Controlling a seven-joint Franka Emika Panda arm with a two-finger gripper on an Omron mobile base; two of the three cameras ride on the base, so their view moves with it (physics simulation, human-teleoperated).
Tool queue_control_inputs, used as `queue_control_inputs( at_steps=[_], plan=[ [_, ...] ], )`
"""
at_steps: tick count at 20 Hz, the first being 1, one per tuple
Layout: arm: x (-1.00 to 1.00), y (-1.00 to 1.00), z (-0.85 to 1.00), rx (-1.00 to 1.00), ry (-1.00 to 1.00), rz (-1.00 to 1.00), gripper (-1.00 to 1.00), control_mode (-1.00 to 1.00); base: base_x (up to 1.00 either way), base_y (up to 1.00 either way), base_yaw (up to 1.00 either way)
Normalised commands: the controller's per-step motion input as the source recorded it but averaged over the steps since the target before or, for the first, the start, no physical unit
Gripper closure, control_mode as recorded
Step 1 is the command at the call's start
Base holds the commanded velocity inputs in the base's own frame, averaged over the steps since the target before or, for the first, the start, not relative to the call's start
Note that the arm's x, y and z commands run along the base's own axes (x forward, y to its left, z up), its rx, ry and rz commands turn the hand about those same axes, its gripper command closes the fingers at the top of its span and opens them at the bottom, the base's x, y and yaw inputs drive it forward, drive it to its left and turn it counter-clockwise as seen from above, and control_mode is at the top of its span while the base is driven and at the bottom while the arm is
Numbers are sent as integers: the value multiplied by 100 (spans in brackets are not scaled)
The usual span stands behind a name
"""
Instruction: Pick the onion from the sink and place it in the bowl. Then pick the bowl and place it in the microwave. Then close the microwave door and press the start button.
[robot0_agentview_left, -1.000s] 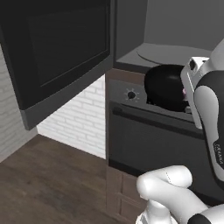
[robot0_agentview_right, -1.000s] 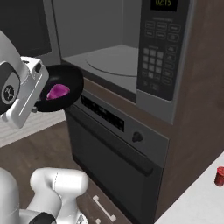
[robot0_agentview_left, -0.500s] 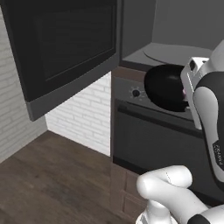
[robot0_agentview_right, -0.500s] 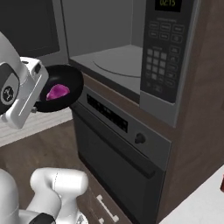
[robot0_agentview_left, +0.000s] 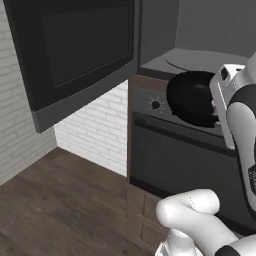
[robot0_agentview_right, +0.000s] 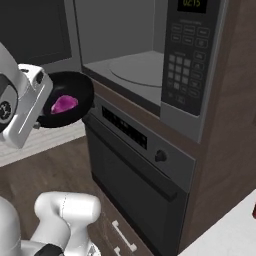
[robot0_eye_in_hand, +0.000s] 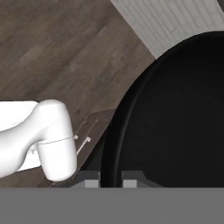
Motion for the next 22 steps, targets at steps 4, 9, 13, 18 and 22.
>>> queue_control_inputs(
  at_steps=[4,9,13,18,22],
  plan=[
    [-21,0,39,-1,-25,-11,100,-100,0,0,0],
    [8,-5,46,-2,-12,-11,100,-100,0,0,0],
    [40,-17,47,0,-3,-10,100,-100,0,0,0],
    [69,-34,36,0,-6,-11,100,-100,0,0,0],
    [81,-7,1,-3,0,-22,100,-100,0,0,0]
  ],
)
